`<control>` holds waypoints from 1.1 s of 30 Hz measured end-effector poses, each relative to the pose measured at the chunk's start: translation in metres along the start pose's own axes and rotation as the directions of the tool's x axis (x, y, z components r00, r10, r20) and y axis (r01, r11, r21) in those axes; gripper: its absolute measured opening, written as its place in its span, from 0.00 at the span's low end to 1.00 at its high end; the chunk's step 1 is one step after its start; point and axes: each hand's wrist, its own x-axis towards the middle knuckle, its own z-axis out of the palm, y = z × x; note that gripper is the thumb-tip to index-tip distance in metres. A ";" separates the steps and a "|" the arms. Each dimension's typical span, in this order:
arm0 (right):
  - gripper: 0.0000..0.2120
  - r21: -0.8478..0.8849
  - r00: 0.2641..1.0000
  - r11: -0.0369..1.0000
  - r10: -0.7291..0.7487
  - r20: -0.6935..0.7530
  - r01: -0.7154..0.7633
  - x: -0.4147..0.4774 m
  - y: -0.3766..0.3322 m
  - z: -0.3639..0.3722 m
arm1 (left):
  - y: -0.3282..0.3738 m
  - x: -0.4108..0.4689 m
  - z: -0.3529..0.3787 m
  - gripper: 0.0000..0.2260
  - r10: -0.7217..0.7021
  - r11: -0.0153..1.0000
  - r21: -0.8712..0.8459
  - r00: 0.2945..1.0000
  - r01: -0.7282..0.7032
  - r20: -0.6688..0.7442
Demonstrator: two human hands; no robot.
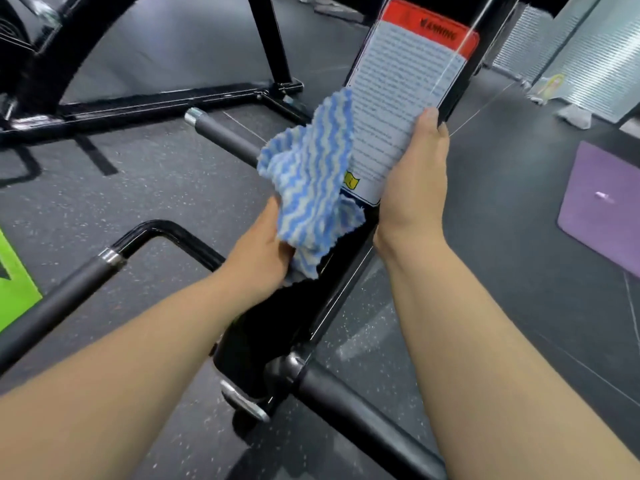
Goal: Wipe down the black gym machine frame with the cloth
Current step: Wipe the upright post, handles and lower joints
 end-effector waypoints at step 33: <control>0.22 0.472 0.980 0.865 0.100 0.170 -0.170 -0.022 0.020 -0.011 | -0.072 -0.028 0.000 0.10 0.276 0.660 0.693 0.951 -0.292 0.137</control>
